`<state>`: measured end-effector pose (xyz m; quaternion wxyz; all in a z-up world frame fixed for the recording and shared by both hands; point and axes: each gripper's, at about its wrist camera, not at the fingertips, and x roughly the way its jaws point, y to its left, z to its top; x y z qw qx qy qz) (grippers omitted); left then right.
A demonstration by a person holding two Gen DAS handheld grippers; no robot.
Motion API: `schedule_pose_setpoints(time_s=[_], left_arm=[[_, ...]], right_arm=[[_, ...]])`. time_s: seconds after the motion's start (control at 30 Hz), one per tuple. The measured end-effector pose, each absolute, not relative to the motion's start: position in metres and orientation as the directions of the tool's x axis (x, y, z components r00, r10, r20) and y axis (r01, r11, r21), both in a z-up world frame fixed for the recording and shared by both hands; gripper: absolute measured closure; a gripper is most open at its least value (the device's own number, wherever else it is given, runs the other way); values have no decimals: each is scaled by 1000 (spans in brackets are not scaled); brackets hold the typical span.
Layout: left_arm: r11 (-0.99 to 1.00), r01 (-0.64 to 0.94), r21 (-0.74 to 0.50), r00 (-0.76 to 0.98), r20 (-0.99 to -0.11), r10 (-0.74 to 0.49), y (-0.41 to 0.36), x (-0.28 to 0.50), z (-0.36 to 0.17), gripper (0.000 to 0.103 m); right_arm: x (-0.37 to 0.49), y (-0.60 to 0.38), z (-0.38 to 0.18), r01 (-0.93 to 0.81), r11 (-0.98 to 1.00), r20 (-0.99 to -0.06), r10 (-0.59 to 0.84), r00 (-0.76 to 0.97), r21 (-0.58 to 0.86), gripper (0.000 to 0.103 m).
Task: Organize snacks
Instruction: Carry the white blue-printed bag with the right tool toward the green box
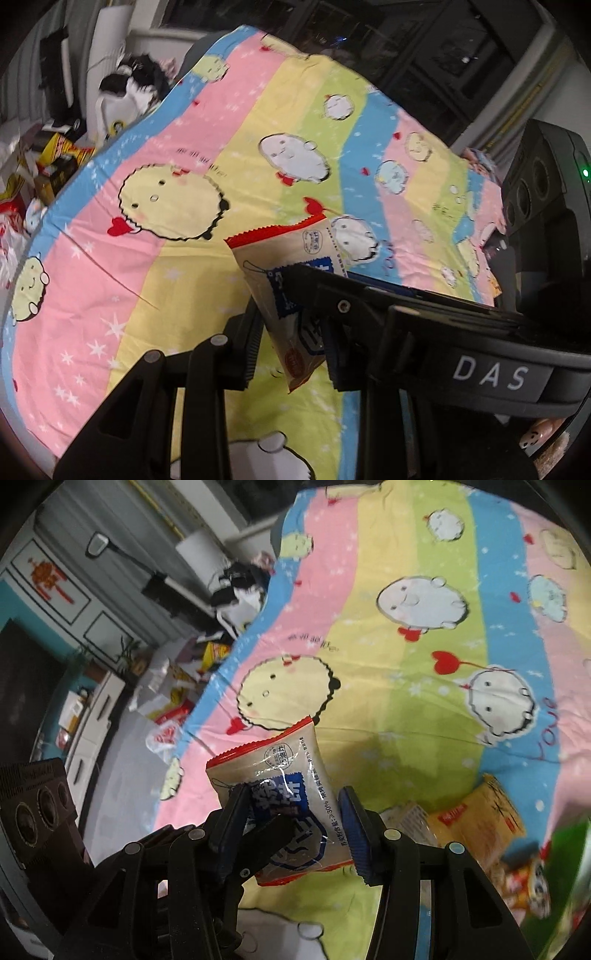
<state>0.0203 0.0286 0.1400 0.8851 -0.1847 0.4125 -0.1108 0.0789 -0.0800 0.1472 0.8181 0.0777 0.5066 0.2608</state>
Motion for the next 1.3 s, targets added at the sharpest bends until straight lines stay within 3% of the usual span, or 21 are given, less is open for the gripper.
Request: schedule_pose_setpoints(time_s=[0.63,1.3], left_arm=[[910,252,-330,672,-617,-410,-47,-38,194,76],[845,438,-307,564,-638,-524,-138,-45,184,76]], right_arm=[[-5,-163,198,-248,869,-672,489,556,427,51],[-47,-263,185,-24,880,-647,366,669,474,51]])
